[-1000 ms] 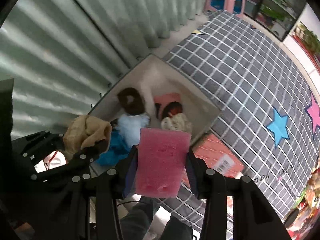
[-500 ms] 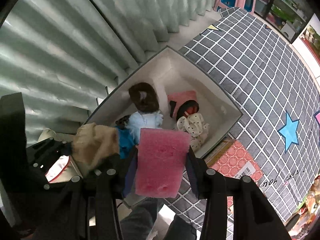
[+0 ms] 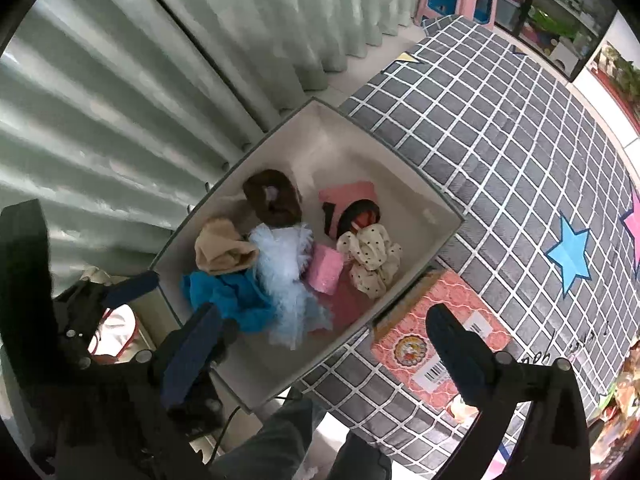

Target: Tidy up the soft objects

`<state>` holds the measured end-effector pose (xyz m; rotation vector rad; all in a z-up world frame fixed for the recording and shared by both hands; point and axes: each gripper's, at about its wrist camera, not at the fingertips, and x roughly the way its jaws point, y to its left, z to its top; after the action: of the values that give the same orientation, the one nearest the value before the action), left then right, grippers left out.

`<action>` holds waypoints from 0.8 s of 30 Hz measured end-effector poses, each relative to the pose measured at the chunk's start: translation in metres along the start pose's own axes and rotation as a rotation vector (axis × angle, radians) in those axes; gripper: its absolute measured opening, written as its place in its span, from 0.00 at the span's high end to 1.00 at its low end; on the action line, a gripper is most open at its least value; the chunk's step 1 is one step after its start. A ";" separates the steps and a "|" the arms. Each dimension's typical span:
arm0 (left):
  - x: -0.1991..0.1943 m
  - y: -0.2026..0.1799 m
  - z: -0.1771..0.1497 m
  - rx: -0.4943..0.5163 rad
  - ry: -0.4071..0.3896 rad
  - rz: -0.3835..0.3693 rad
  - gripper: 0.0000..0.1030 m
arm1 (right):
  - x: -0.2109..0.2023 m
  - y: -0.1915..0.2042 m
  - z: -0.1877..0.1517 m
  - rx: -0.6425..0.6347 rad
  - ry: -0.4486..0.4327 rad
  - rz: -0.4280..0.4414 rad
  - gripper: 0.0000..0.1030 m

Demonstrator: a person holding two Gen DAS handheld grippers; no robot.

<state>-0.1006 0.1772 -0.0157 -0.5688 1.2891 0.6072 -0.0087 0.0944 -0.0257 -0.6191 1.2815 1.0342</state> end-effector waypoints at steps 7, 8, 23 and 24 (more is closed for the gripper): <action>0.004 0.002 -0.001 -0.027 0.020 0.010 0.13 | -0.004 -0.005 0.000 0.014 -0.004 -0.004 0.00; 0.005 0.002 -0.001 -0.028 0.022 0.013 0.13 | -0.005 -0.004 -0.001 0.016 -0.003 -0.004 0.00; 0.009 0.004 -0.007 -0.024 0.047 0.026 0.13 | -0.006 -0.003 -0.006 0.023 0.001 -0.010 0.00; 0.009 0.004 -0.008 -0.023 0.047 0.025 0.13 | -0.006 -0.004 -0.006 0.024 0.002 -0.011 0.00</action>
<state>-0.1071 0.1754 -0.0259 -0.5896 1.3363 0.6330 -0.0082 0.0857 -0.0215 -0.6085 1.2887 1.0080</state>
